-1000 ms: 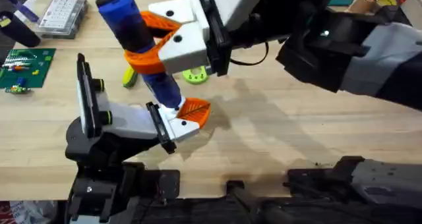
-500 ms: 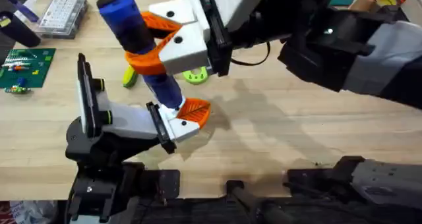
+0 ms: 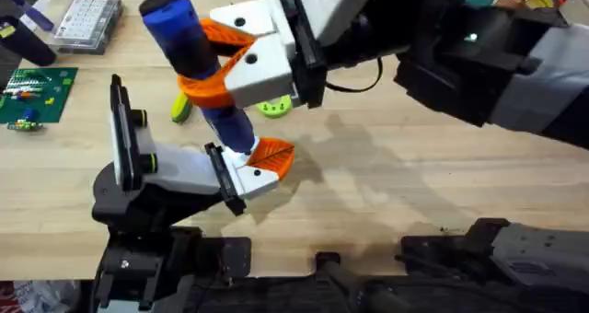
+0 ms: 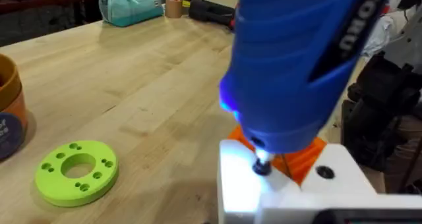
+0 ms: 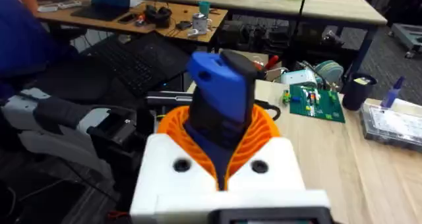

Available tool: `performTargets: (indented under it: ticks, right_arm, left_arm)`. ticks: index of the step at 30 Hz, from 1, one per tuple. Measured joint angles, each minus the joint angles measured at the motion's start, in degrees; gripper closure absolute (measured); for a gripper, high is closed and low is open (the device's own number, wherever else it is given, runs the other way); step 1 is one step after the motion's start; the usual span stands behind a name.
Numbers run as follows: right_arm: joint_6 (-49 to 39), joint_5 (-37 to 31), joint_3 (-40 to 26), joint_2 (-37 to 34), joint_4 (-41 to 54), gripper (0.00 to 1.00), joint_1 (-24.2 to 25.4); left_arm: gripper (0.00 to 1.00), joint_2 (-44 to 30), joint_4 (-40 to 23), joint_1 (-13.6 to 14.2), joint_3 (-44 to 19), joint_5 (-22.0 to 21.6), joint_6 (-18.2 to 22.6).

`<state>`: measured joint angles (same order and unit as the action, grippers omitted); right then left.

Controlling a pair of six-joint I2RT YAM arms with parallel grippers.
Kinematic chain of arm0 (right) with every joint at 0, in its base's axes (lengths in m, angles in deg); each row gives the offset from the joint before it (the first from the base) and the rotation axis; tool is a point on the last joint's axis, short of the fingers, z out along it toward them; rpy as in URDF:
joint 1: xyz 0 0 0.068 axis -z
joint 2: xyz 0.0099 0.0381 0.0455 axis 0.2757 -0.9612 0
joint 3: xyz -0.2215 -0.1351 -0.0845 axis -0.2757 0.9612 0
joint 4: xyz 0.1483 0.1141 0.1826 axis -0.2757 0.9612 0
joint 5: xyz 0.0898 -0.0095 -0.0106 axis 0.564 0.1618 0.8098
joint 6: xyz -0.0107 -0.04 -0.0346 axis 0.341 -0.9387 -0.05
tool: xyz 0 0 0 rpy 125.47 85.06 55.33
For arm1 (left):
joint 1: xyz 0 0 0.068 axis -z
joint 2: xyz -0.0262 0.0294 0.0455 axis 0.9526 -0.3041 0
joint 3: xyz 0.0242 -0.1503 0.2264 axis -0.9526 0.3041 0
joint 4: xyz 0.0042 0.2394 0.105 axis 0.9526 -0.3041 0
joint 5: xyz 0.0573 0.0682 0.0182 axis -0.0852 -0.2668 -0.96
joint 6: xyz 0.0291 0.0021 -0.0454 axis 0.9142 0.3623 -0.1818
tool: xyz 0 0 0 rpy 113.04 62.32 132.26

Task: Pick up the gripper from the table and insert it into the empty holder that is missing its gripper. Then pick up a screw, insert it into the mounting hole, and use the screwdriver to tighten it. Finally, clean up the table by picking up the vegetable and placing it into the bucket.

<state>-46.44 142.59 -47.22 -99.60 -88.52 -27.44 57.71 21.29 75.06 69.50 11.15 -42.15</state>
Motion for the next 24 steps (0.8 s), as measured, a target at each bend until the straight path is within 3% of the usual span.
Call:
performTargets:
  ticks: [24]
  right_arm:
    - [-2.56,0.49,-0.7,0.7,4.12,0.973,0.0]
  left_arm:
    - [0.988,-0.24,-0.04,0.0,0.0,0.25,-0.08]
